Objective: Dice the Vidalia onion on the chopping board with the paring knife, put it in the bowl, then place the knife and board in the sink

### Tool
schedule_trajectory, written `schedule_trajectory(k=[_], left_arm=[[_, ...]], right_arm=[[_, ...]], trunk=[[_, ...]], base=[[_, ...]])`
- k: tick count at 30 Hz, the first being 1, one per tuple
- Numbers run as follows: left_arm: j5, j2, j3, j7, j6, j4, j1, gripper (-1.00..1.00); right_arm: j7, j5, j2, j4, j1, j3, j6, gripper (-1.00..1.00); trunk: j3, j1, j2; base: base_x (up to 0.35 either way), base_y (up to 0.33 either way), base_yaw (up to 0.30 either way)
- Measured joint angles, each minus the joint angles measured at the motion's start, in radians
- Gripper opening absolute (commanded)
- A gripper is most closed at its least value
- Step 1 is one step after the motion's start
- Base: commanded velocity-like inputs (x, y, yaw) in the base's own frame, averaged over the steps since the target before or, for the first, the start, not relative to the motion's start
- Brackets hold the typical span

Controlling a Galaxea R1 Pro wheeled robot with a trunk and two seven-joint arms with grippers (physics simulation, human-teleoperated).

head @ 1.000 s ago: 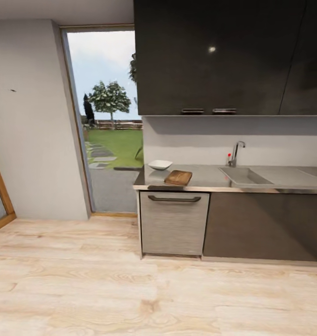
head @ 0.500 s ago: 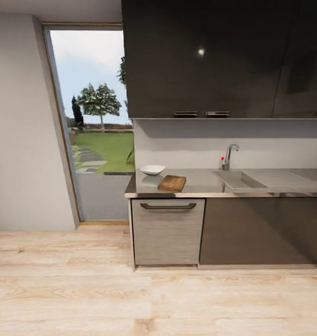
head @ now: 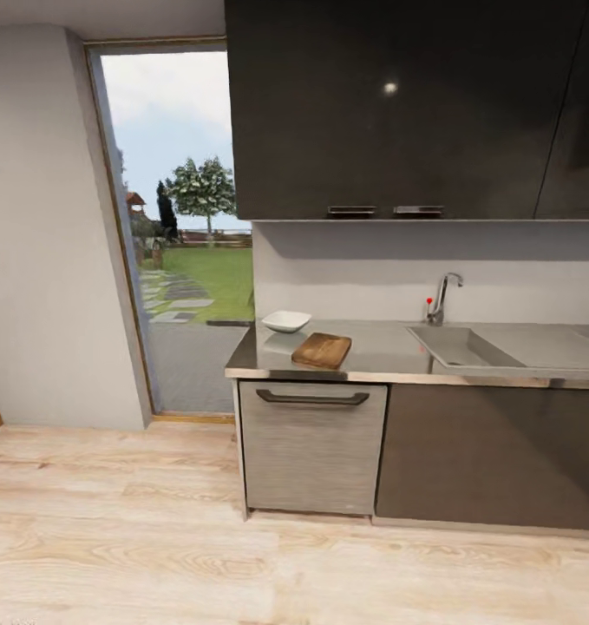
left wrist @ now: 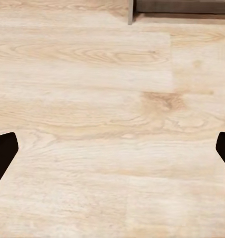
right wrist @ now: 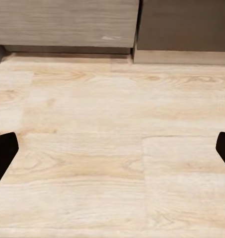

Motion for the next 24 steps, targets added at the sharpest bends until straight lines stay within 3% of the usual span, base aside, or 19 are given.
schedule_trajectory(k=[7,24], left_arm=[[0.001,0.001,0.0,0.0,0.0,0.0,0.0,1.0],[-0.004,-0.002,-0.004,-0.001,-0.004,0.006,0.0,1.0]], right_arm=[[0.0,0.0,-0.001,0.0,0.0,0.0,0.0,1.0],[0.0,0.0,-0.006,0.0,0.0,-0.001,0.001,1.0]], trunk=[[0.0,0.0,0.0],[0.0,0.0,0.0]], base=[[0.207,-0.105,0.204],[0.01,-0.003,0.01]])
